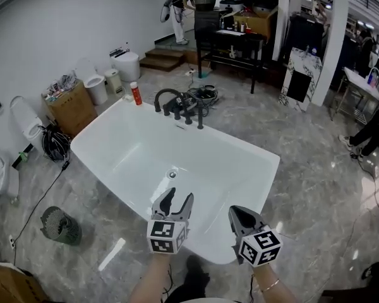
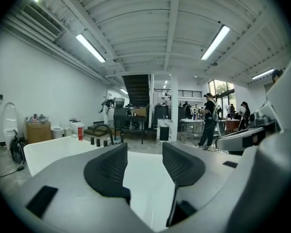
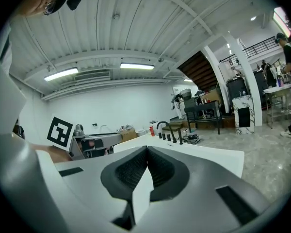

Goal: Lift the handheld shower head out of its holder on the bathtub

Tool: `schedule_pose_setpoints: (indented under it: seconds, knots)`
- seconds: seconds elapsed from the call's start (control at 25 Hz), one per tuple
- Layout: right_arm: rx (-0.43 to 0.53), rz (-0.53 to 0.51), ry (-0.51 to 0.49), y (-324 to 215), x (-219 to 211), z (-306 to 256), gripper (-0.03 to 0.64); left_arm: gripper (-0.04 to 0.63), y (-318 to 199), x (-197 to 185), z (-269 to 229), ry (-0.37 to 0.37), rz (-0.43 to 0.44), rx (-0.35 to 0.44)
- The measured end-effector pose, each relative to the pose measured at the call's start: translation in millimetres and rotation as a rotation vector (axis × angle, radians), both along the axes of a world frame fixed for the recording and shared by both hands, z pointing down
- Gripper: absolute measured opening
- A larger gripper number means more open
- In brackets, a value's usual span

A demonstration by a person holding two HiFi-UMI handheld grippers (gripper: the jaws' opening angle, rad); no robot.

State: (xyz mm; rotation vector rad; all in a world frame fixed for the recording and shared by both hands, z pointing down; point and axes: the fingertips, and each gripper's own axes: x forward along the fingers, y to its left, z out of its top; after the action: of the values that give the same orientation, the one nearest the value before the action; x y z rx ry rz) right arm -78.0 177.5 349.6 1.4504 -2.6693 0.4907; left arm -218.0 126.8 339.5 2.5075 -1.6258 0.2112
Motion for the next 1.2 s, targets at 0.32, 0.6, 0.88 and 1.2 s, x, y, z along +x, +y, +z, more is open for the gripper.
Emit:
schedule_pose_setpoints:
  seconds: [0.32,0.6,0.88,1.2]
  knots:
    - [-0.027,0.033,0.019,-147.4,-43.4,9.0,0.008,0.225,-159.7,-42.5,8.5,-0.013,0.045,-0.013]
    - [-0.068,0.069,0.011,-211.2,-42.0,22.6,0.008,0.225,-241.0,-45.5,16.7,-0.009,0.066,-0.024]
    - [-0.079,0.009,0.007,-280.5,-1.7,40.5,0.009,0.225,-316.4,-10.3,41.1,-0.025,0.023,-0.047]
    - [-0.107,-0.111,0.022,-407.6,52.9,87.6,0.008,0.225,-439.8,46.9,90.9,-0.041,-0.042,-0.098]
